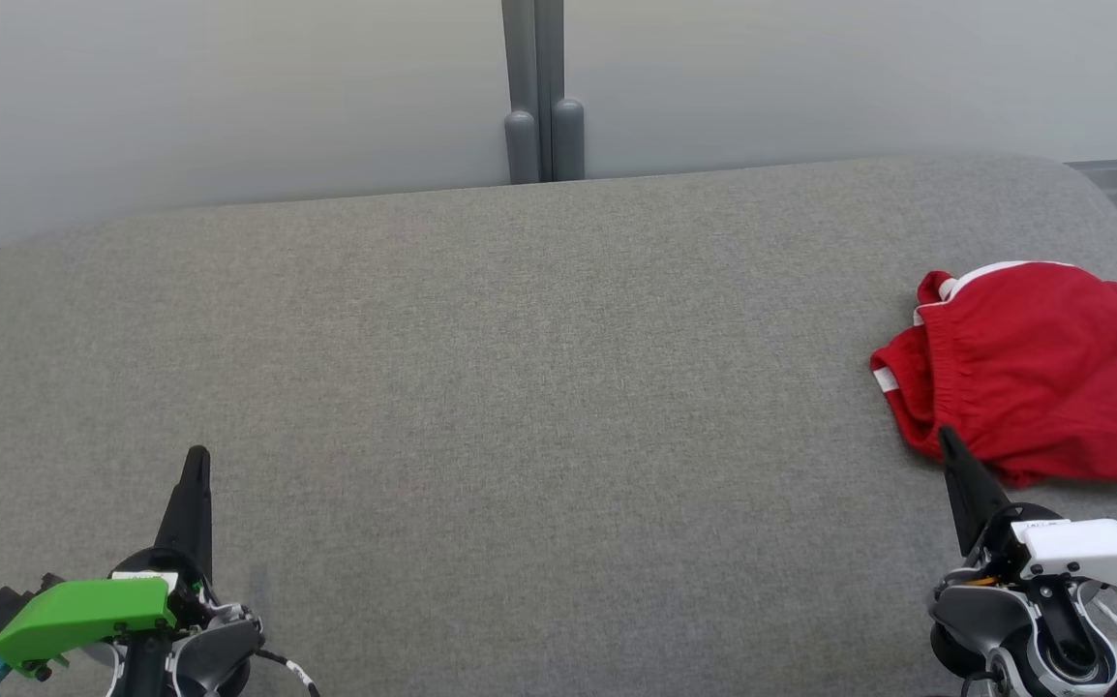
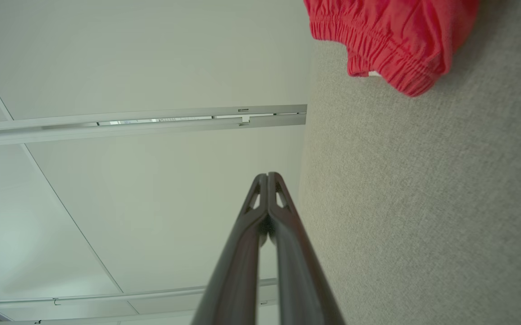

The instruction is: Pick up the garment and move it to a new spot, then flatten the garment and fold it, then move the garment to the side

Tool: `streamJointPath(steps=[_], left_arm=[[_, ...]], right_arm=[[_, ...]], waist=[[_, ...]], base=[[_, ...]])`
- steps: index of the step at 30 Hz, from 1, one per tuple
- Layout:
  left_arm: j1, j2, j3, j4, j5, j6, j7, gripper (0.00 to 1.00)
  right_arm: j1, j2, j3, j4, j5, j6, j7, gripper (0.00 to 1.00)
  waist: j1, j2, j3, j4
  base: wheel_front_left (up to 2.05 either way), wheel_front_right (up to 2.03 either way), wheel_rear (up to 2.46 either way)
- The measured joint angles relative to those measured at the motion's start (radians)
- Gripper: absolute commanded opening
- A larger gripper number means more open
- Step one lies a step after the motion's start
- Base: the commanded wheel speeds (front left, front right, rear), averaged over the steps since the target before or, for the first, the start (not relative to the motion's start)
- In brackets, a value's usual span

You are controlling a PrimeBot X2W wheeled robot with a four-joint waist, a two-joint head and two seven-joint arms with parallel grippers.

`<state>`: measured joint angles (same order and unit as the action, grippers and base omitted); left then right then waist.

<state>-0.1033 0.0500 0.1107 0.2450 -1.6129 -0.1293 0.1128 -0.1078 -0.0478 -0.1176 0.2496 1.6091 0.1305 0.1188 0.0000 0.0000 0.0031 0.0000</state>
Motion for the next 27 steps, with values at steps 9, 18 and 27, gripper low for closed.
streamJointPath(steps=[9,18,27], left_arm=[[0.0,0.0,0.0,0.0,0.0,0.0,0.0,0.0],[0.0,0.0,0.0,0.0,0.0,0.0,0.0,0.0],[0.0,0.0,0.0,0.0,0.0,0.0,0.0,0.0]], right_arm=[[0.0,0.0,0.0,0.0,0.0,0.0,0.0,0.0],[0.0,0.0,0.0,0.0,0.0,0.0,0.0,0.0],[0.0,0.0,0.0,0.0,0.0,0.0,0.0,0.0]], waist=[[0.0,0.0,0.0,0.0],[0.0,0.0,0.0,0.0],[0.0,0.0,0.0,0.0]], base=[[0.0,0.0,0.0],[0.0,0.0,0.0],[0.0,0.0,0.0]])
